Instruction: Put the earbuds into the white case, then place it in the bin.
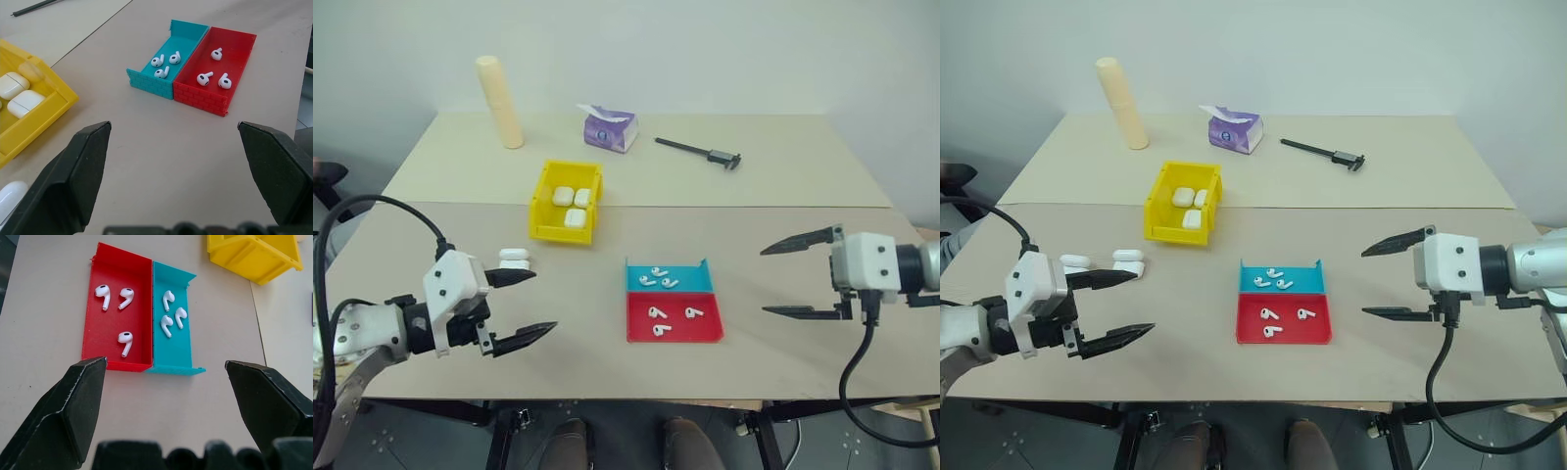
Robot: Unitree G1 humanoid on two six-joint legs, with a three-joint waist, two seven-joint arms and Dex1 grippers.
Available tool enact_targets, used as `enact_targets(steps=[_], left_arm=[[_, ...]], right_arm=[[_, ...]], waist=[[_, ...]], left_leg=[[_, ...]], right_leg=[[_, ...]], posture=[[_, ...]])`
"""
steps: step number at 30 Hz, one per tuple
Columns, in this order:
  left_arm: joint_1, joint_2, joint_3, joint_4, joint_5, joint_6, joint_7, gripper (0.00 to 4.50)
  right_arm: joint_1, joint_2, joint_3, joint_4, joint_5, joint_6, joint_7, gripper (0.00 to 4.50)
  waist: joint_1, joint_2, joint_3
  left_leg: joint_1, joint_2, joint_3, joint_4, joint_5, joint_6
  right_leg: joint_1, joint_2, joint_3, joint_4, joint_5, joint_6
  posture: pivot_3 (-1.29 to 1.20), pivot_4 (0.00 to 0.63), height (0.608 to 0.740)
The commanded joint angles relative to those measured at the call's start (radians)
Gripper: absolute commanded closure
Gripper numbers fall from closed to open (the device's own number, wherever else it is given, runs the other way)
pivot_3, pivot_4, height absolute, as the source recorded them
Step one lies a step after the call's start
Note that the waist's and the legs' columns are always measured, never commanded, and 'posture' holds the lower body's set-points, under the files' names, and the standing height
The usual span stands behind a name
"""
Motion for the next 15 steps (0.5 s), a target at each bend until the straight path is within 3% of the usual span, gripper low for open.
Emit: enact_targets(steps=[1, 10, 15], left_arm=[[0.005, 0.008, 0.041, -0.038, -0.026, 0.015, 0.013, 0.0], [0.009, 0.006, 0.063, -0.078, -0.042, 0.082, 0.105, 0.0], [-0.037, 0.026, 0.028, -0.136, 0.037, 0.25, 0.323, 0.0]], right_arm=[[-0.026, 0.001, -0.009, -0.008, -0.001, -0.013, -0.013, 0.03], [-0.056, 0.015, 0.02, 0.016, -0.018, -0.018, -0.012, 0.03], [-0.069, 0.022, 0.037, 0.031, -0.027, -0.019, -0.016, 0.03]], waist=[[0.0, 0.0, 0.0], [0.0, 0.0, 0.0], [0.0, 0.0, 0.0]], left_leg=[[0.0, 0.0, 0.0, 0.0, 0.0, 0.0], [0.0, 0.0, 0.0, 0.0, 0.0, 0.0], [0.0, 0.0, -0.001, 0.0, 0.0, 0.0]], right_leg=[[0.0, 0.0, 0.0, 0.0, 0.0, 0.0], [0.0, 0.0, 0.0, 0.0, 0.0, 0.0], [0.0, 0.0, 0.0, 0.0, 0.0, 0.0]], posture=[[0.0, 0.15, 0.74], [0.0, 0.15, 0.74], [0.0, 0.15, 0.74]])
